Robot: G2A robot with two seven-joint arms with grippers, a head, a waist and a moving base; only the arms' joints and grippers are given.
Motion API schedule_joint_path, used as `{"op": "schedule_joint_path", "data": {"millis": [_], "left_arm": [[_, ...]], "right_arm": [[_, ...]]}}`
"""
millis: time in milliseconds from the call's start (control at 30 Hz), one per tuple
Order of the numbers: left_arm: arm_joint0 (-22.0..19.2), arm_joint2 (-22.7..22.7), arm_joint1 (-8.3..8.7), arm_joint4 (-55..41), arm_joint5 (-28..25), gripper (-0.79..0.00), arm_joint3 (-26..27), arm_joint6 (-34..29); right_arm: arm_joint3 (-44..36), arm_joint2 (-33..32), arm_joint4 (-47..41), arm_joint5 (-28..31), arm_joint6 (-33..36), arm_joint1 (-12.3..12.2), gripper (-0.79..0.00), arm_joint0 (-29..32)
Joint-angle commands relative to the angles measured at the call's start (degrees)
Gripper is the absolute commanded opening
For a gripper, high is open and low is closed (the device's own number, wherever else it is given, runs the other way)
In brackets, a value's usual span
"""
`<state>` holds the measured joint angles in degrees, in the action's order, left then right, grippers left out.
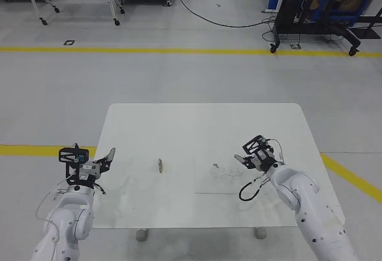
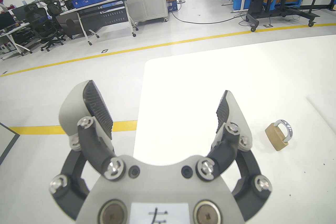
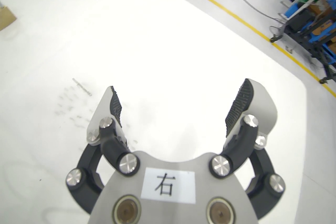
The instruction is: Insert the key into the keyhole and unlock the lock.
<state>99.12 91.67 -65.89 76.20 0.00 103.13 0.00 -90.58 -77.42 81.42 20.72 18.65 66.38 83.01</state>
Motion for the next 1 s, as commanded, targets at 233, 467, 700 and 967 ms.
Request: {"op": "schedule_joint_path", "data": {"millis": [233,467,700,967], "left_arm": [[0.0,0.0,0.00,0.0,0.0,0.000,0.0,0.0],[0.0,0.0,0.00,0.0,0.0,0.000,0.0,0.0],[0.0,0.0,0.00,0.0,0.0,0.000,0.0,0.0],[0.0,0.0,0.00,0.0,0.0,0.000,0.0,0.0]], "right_arm": [[10.9,5.2,-5.4,21.4,-3.6,0.2,-0.142,-9.8],[16.9,10.3,1.0,30.6,-2.8,0.2,-0.400,-16.3],[23.2,15.3,2.6,31.9,-2.6,1.2,-0.308,-22.0],[26.5,19.0,3.1,34.1,-4.0,2.0,-0.477,-25.2]]}}
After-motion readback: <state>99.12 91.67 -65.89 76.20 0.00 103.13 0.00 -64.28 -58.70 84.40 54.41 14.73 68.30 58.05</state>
